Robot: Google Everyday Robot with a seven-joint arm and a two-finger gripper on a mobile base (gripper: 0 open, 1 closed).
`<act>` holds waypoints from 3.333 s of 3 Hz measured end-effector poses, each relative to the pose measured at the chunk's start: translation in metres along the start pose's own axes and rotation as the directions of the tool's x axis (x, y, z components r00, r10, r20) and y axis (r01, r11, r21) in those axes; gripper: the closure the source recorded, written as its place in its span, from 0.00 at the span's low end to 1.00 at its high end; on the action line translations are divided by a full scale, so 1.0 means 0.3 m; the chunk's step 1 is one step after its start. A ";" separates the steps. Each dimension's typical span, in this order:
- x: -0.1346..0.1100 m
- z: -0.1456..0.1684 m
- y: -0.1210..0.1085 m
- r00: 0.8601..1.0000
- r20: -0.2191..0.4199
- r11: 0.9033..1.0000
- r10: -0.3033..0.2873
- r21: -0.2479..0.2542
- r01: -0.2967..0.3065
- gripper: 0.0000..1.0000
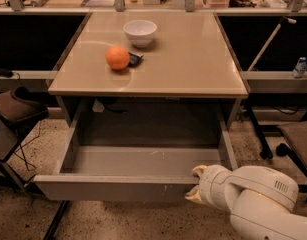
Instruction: Open top drawer
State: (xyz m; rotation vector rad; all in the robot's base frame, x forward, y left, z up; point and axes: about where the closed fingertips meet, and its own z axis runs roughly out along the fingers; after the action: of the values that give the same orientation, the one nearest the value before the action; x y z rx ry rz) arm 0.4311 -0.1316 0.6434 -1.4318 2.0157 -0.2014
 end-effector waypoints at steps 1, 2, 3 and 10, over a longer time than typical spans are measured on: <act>-0.002 -0.004 -0.002 1.000 0.000 1.000 0.000 0.000 0.000 1.00; 0.007 -0.013 0.022 1.000 0.008 1.000 0.001 -0.004 -0.001 1.00; 0.003 -0.019 0.018 1.000 0.008 1.000 0.001 -0.004 -0.001 1.00; 0.012 -0.106 0.097 0.994 0.059 0.996 0.092 0.016 -0.093 1.00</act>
Offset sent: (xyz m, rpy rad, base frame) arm -0.3439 -0.0432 -0.1200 0.2491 0.0054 0.1335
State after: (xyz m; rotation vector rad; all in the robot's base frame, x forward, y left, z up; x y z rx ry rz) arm 0.3889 -0.1310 0.6528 -1.3145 2.0224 -0.1366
